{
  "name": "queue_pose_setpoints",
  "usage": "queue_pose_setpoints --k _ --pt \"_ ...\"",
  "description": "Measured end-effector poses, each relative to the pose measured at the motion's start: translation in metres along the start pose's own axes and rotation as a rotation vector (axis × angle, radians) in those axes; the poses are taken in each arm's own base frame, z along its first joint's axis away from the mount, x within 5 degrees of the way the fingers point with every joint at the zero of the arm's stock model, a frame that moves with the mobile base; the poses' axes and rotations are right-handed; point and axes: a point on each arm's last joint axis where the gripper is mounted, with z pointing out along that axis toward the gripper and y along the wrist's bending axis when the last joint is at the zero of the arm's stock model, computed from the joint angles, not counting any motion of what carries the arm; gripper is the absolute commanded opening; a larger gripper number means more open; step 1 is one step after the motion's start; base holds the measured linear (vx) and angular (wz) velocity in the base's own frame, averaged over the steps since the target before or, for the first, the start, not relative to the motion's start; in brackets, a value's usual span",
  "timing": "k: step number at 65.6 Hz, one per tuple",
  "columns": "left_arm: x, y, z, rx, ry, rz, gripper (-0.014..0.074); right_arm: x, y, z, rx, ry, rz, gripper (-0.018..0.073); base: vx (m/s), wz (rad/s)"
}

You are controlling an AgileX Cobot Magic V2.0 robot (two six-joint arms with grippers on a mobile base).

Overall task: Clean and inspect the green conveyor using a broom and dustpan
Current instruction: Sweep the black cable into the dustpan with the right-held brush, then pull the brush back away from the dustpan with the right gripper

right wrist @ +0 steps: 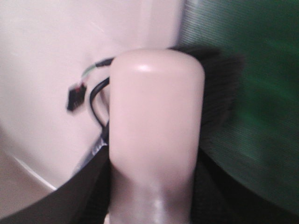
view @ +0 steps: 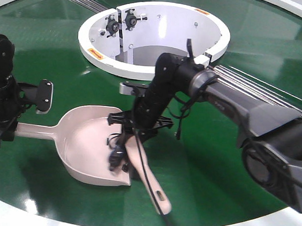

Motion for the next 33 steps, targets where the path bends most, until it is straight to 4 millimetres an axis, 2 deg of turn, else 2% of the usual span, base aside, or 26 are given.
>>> queue_pose_setpoints --k 8,18,33 --pt "0.0 0.0 0.0 0.0 0.001 0.0 -0.0006 -0.007 0.018 0.003 -0.043 -0.026 -0.01 -0.0003 0.0 0.0" --pt "0.0 0.0 0.0 0.0 0.001 0.0 -0.0006 -0.013 0.036 -0.004 -0.095 -0.07 -0.022 -0.0003 0.0 0.0" --pt "0.0 0.0 0.0 0.0 0.0 0.0 -0.0006 -0.015 0.045 -0.019 -0.102 -0.113 -0.037 -0.0003 0.0 0.0"
